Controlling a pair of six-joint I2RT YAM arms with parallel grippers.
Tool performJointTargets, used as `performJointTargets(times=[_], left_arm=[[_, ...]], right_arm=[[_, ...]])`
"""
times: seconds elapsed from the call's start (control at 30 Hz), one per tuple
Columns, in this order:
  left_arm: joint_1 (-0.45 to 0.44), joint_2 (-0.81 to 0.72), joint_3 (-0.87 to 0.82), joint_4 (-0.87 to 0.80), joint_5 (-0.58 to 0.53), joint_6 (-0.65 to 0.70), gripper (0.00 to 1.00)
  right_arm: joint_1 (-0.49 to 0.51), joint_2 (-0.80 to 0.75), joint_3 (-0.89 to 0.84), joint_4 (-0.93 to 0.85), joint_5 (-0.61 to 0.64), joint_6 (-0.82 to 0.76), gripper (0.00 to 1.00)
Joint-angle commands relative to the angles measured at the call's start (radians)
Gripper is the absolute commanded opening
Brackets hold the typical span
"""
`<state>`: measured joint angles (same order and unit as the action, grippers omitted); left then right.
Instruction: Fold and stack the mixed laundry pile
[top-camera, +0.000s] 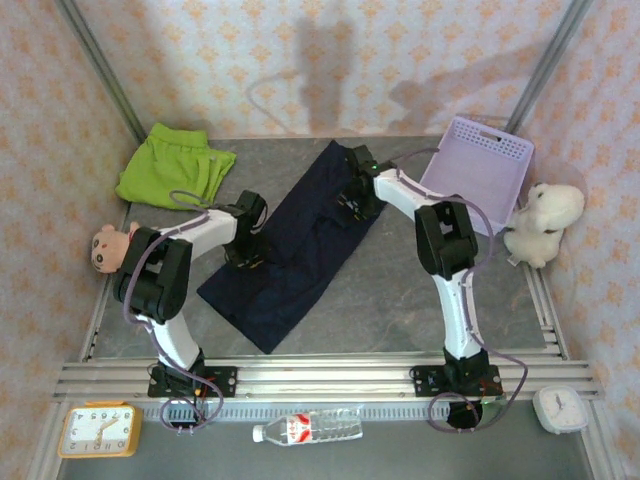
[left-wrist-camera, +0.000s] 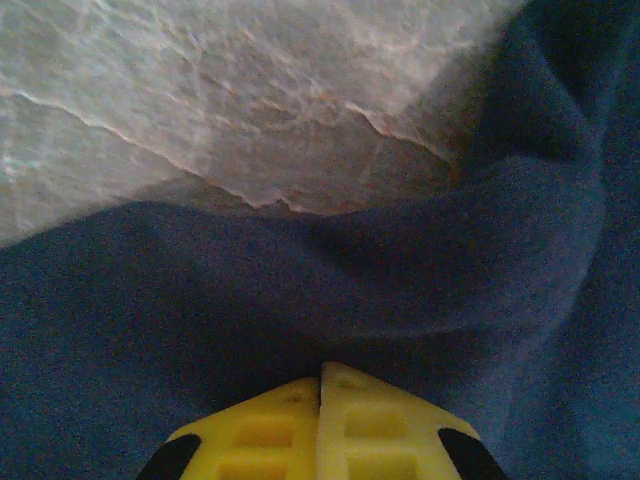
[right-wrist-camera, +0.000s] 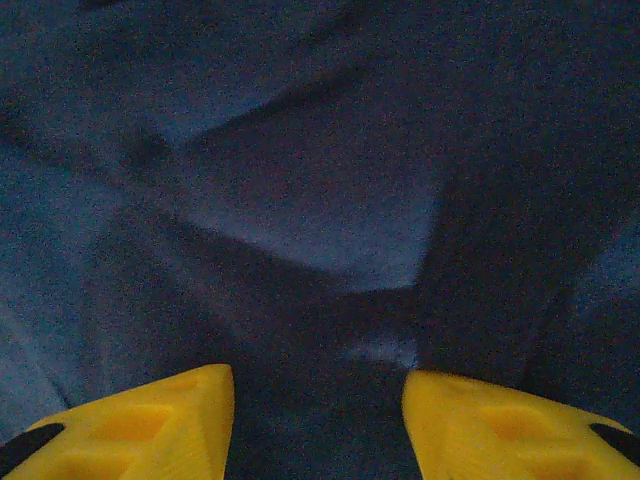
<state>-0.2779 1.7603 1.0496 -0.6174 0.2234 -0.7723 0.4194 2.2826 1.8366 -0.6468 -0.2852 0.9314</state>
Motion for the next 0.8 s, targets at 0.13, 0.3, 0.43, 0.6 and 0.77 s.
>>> performJointTargets(times=[0.13,0.3,0.43,0.6,0.77], left_arm=[[-0.123,0.003,-0.148,0.111,0.125,-0.228,0.0],[-0.209,-0.056,-0.126,0.131,0.121,-0.344,0.0],[-0.23,-0.072,-0.081,0.076,0.088,-0.354,0.02],[-0.23,-0.074,-0.033,0.0,0.06,-0.323,0.52],[-0.23,-0.119,0.034,-0.069,0.032,-0.242,0.76]], right_arm=[[-0.049,0.199,0.204,0.022,0.001,0.093,0.5],[-0.072,0.369,0.488,-0.057,-0.047,-0.014,0.5],[-0.108,0.447,0.609,-0.036,-0.085,0.003,0.5],[-0.124,0.431,0.639,0.064,-0.145,0.002,0.51],[-0.122,0.296,0.643,-0.011,-0.156,-0.121,0.56]])
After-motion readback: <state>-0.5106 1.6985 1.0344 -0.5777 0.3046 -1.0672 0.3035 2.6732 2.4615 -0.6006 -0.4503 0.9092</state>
